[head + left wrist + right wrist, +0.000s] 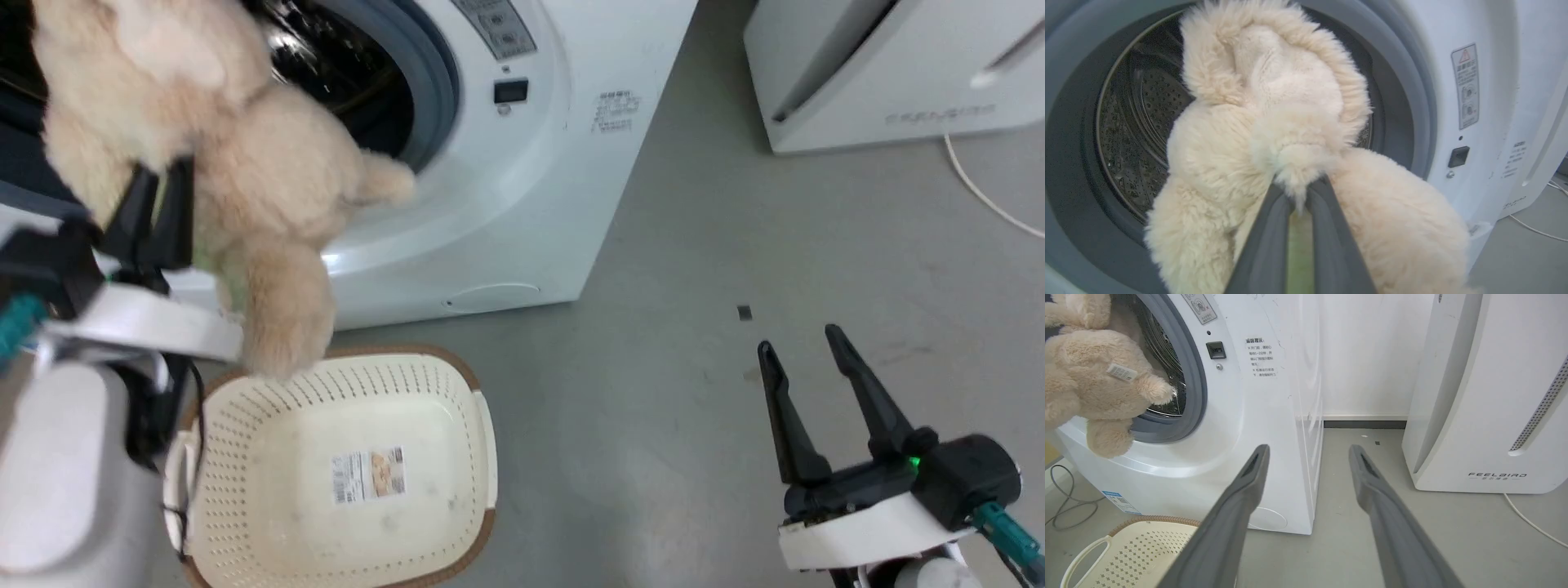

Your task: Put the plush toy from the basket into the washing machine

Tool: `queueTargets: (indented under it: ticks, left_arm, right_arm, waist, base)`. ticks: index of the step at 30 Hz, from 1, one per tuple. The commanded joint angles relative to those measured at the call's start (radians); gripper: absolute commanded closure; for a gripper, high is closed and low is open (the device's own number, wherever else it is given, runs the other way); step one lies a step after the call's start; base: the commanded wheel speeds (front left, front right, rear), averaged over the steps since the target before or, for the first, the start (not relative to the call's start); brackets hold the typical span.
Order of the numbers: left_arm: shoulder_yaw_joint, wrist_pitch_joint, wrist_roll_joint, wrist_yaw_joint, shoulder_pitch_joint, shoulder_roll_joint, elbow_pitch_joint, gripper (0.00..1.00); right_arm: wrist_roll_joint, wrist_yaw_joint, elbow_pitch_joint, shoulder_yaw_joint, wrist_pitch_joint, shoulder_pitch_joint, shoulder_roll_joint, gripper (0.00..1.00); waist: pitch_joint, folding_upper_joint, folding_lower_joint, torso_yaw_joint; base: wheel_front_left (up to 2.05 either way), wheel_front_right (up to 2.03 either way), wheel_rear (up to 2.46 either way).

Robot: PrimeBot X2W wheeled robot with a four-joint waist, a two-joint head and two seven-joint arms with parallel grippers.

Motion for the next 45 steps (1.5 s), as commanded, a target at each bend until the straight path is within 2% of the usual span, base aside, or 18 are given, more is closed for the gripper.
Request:
queueTargets:
  ticks: [1, 5, 9, 10, 14, 17, 22, 27, 35, 44, 45]
  left_arm:
    - [-0.008, 0.018, -0.018, -0.006, -0.067, 0.025, 0.015, 1.00]
    - [-0.059, 0.080, -0.041, -0.012, -0.229, 0.109, 0.069, 1.00]
    - [-0.166, 0.168, -0.076, -0.013, -0.396, 0.216, 0.139, 1.00]
    - [-0.166, 0.168, -0.076, -0.013, -0.396, 0.216, 0.139, 1.00]
    - [-0.248, 0.205, -0.119, -0.013, -0.571, 0.290, 0.222, 1.00]
    - [-0.287, 0.211, -0.139, -0.013, -0.697, 0.317, 0.295, 1.00]
    - [-0.333, 0.208, -0.146, -0.013, -0.869, 0.330, 0.437, 1.00]
    - [-0.405, 0.204, -0.141, -0.013, -0.954, 0.332, 0.576, 1.00]
    - [-0.572, 0.202, -0.223, -0.013, -0.940, 0.306, 0.703, 1.00]
    - [-0.753, 0.219, -0.366, -0.013, -0.930, 0.328, 0.732, 1.00]
    - [-0.769, 0.221, -0.380, -0.013, -0.932, 0.332, 0.735, 0.76]
  right_arm:
    - [0.007, -0.001, -0.012, -0.001, -0.004, -0.021, 0.000, 0.00]
    - [0.016, -0.001, -0.040, -0.001, -0.004, -0.046, 0.000, 0.00]
    - [0.025, -0.001, -0.065, 0.009, -0.004, -0.066, 0.000, 0.00]
    - [0.025, -0.001, -0.065, 0.009, -0.004, -0.066, 0.000, 0.00]
    - [0.036, -0.001, -0.080, 0.016, -0.004, -0.085, 0.000, 0.00]
    - [0.042, -0.001, -0.085, 0.026, -0.004, -0.094, 0.000, 0.00]
    - [0.051, -0.001, -0.086, 0.038, -0.004, -0.109, 0.000, 0.00]
    - [0.056, -0.001, -0.084, 0.049, -0.004, -0.119, 0.000, 0.00]
    - [0.060, -0.001, -0.075, 0.056, -0.004, -0.124, 0.000, 0.00]
    - [0.056, -0.001, -0.073, 0.053, -0.004, -0.139, 0.000, 0.00]
    - [0.056, -0.001, -0.072, 0.053, -0.004, -0.140, 0.000, 0.00]
  waist:
    - [0.081, 0.0000, 0.0000, -0.035]
    - [0.165, 0.0000, 0.0000, -0.054]
    - [0.240, 0.0000, 0.0000, -0.068]
    - [0.240, 0.0000, 0.0000, -0.068]
    - [0.301, 0.0000, 0.0000, -0.078]
    - [0.336, 0.0000, 0.0000, -0.084]
    - [0.373, 0.0000, 0.0000, -0.094]
    - [0.391, 0.0000, 0.0000, -0.102]
    - [0.397, 0.0000, 0.0000, -0.097]
    - [0.402, 0.0000, 0.0000, -0.089]
    - [0.400, 0.0000, 0.0000, -0.088]
  base:
    - [0.00, 0.00, 0.00]
    - [0.00, 0.00, 0.00]
    - [0.00, 0.00, 0.00]
    - [0.00, 0.00, 0.00]
    - [0.00, 0.00, 0.00]
    - [0.00, 0.00, 0.00]
    - [0.00, 0.00, 0.00]
    - [0.00, 0.00, 0.00]
    - [0.00, 0.00, 0.00]
    - [0.00, 0.00, 0.00]
    - [0.00, 0.00, 0.00]
